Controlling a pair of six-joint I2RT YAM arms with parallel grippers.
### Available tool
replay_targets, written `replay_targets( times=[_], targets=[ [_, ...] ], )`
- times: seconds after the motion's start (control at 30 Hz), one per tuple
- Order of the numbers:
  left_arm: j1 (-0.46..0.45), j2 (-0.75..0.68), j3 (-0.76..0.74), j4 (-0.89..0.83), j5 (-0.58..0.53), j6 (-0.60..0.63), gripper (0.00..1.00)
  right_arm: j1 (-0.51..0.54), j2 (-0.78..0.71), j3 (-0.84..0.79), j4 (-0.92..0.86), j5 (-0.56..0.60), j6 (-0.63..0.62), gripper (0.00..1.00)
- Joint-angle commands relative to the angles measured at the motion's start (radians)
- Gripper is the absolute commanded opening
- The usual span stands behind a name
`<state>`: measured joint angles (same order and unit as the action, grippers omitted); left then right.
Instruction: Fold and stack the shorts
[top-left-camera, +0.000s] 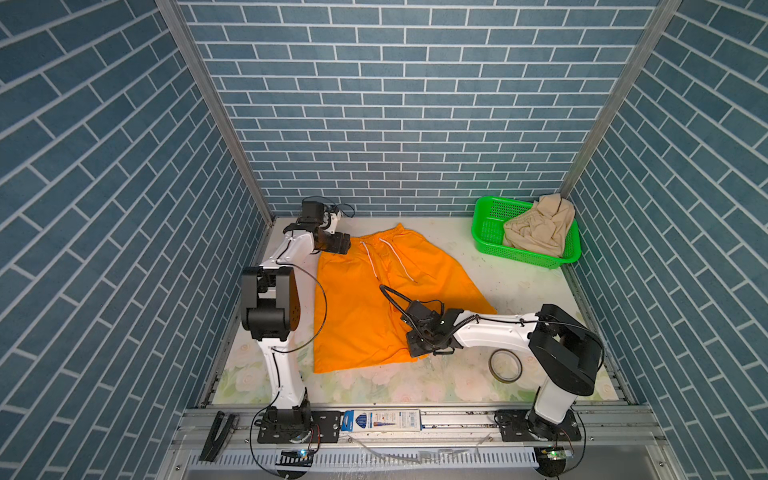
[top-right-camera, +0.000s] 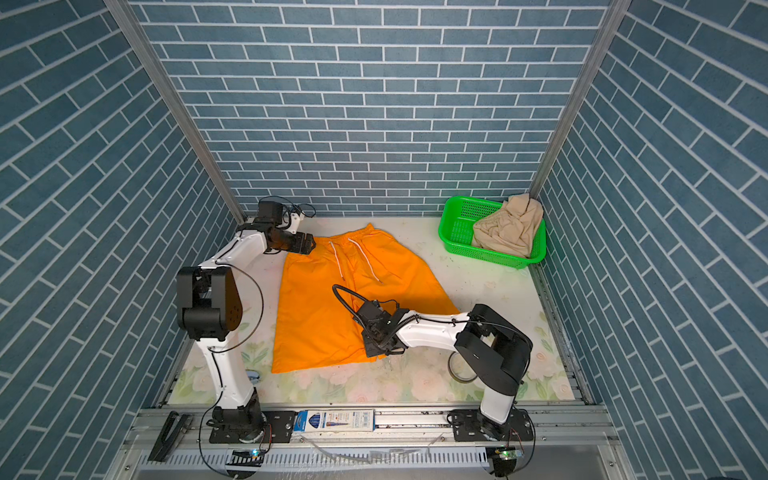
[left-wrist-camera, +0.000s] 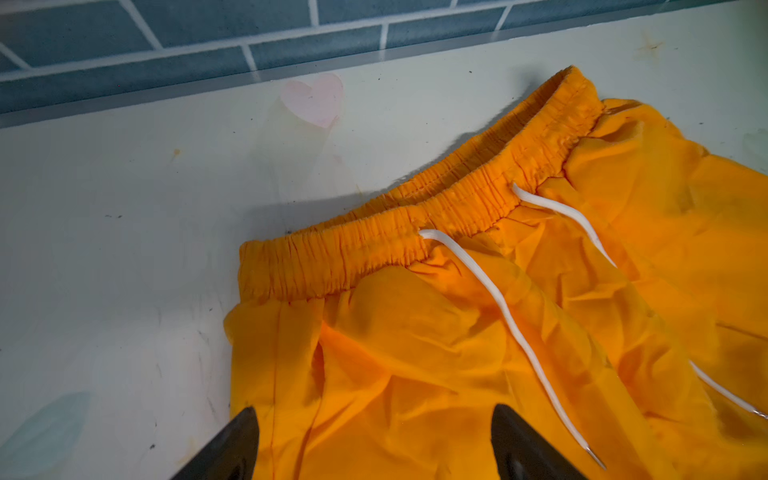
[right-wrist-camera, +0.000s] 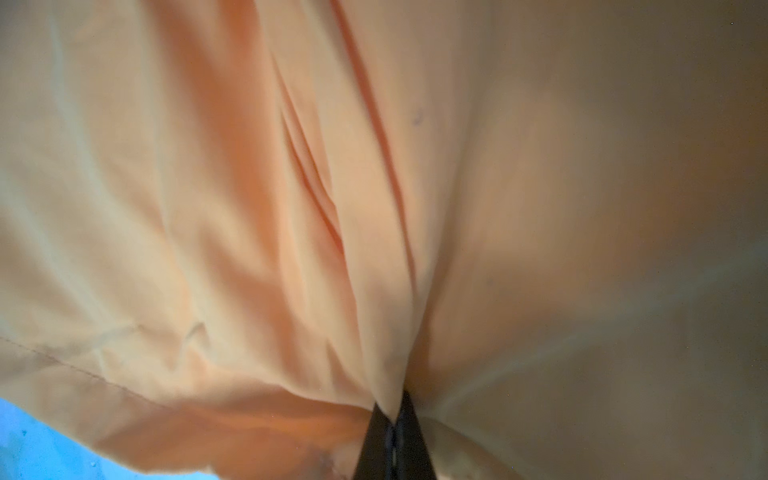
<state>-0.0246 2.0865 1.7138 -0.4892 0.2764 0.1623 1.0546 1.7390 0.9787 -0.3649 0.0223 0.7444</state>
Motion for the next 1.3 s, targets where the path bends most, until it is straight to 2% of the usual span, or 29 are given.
replay_targets(
  times=[0.0,0.1,0.2,0.27,0.33,0.47,0.5,0.57,0.6,0.73,0.87,1.1,1.23,1.27],
  targets=[
    [0.003,0.092,0.129,-0.11,-0.038,0.112,0.88,-0.026,-0.003,-0.08,-0.133,0.006,-0.027,0.0],
    [0.003,0.176,0.222,-0.188,-0.062,0.149,0.9,-0.034,-0.021,-0.089,-0.136,0.012,-0.029,0.0],
    [-0.002,0.22,0.238,-0.201,-0.053,0.133,0.91,-0.04,-0.033,-0.09,-0.134,0.017,-0.03,0.0],
    [-0.008,0.239,0.236,-0.197,-0.055,0.107,0.88,-0.053,-0.039,-0.09,-0.127,0.011,-0.037,0.0],
    [-0.014,0.263,0.242,-0.199,-0.1,0.086,0.81,-0.067,-0.042,-0.089,-0.126,0.011,-0.049,0.0],
    [-0.015,0.345,0.343,-0.313,-0.156,0.062,0.49,-0.096,-0.057,-0.107,-0.121,0.025,-0.063,0.0],
    [-0.014,0.352,0.354,-0.324,-0.174,0.055,0.4,-0.103,-0.061,-0.111,-0.117,0.026,-0.067,0.0],
    [-0.012,0.345,0.348,-0.318,-0.21,0.032,0.11,-0.118,-0.065,-0.112,-0.118,0.033,-0.082,0.0],
    [-0.009,0.337,0.339,-0.311,-0.211,0.02,0.06,-0.127,-0.064,-0.111,-0.116,0.037,-0.089,0.0],
    [0.009,0.288,0.294,-0.288,-0.201,-0.026,0.01,-0.169,-0.035,-0.083,-0.118,0.032,-0.145,0.0],
    [0.047,0.21,0.193,-0.27,-0.217,-0.105,0.0,-0.232,0.013,-0.039,-0.126,0.032,-0.221,0.0],
    [0.137,-0.009,-0.17,-0.122,-0.189,-0.256,0.0,-0.336,0.15,0.146,-0.173,0.015,-0.403,0.0],
    [0.149,-0.143,-0.371,-0.034,-0.202,-0.336,0.0,-0.382,0.247,0.302,-0.259,0.088,-0.532,0.0],
    [0.15,-0.177,-0.416,-0.016,-0.205,-0.355,0.03,-0.398,0.269,0.341,-0.274,0.093,-0.558,0.0]
  ],
)
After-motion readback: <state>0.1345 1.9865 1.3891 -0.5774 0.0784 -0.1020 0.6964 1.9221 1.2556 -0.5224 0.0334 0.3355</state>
